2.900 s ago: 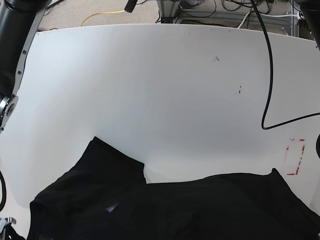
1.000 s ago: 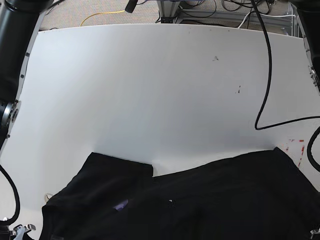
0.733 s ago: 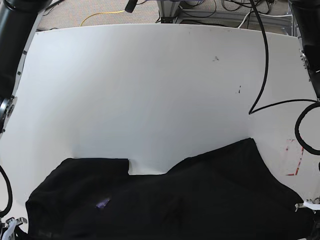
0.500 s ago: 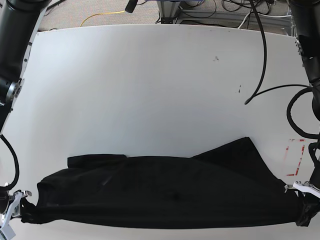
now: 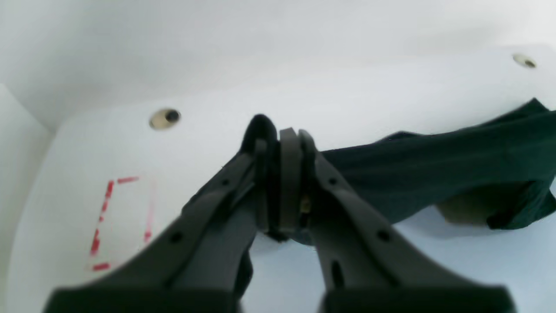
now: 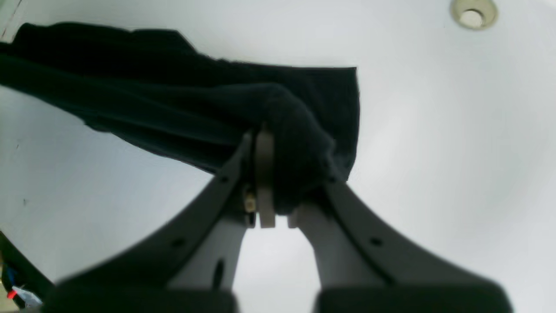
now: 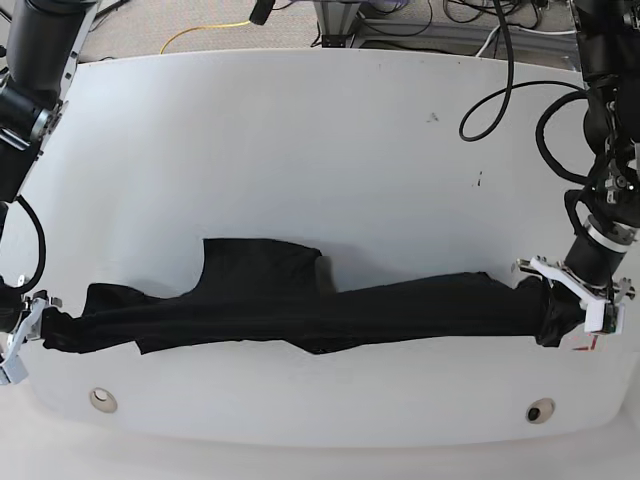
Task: Fold the T-shirt properly
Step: 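Pull the held edge back with both grippers, laying the shirt flat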
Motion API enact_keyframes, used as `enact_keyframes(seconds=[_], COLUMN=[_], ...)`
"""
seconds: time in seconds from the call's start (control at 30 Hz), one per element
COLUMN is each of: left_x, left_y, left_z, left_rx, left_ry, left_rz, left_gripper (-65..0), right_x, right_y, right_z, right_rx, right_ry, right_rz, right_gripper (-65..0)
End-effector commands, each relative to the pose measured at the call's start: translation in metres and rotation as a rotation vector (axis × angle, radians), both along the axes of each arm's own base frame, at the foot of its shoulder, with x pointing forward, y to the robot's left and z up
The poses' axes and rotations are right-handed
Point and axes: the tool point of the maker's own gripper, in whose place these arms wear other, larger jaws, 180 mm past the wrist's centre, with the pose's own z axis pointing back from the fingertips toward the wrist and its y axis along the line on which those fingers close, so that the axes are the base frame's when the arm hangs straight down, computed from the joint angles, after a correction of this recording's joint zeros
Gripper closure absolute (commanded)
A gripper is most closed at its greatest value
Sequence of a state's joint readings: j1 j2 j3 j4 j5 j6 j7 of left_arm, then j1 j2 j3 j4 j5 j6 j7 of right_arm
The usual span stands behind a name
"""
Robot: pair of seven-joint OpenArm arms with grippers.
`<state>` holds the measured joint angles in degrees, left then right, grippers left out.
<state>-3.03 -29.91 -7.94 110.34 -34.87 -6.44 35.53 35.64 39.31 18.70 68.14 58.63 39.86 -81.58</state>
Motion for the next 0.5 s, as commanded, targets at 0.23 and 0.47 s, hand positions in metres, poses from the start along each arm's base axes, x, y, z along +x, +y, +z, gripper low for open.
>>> enact_keyframes(seconds=[0.23,0.47], left_x=[-0.057,-0.107], left_y=[0.014,0.023], left_z=[-0.054,-0.108], left_rx=[-0.036,-0.04], left_ry=[0.13,0.308], left_rz=[0.07,0.112], left_gripper=[-0.6,-0.6], right_x=[-0.053,-0.107], right_y=[-0.012,-0.03], right_z=[-0.023,-0.06], right_rx=[0.041,0.015], right_ry=[-0.019,0.071], right_rz=[-0.034,-0.095], right_gripper=[0.0,0.0])
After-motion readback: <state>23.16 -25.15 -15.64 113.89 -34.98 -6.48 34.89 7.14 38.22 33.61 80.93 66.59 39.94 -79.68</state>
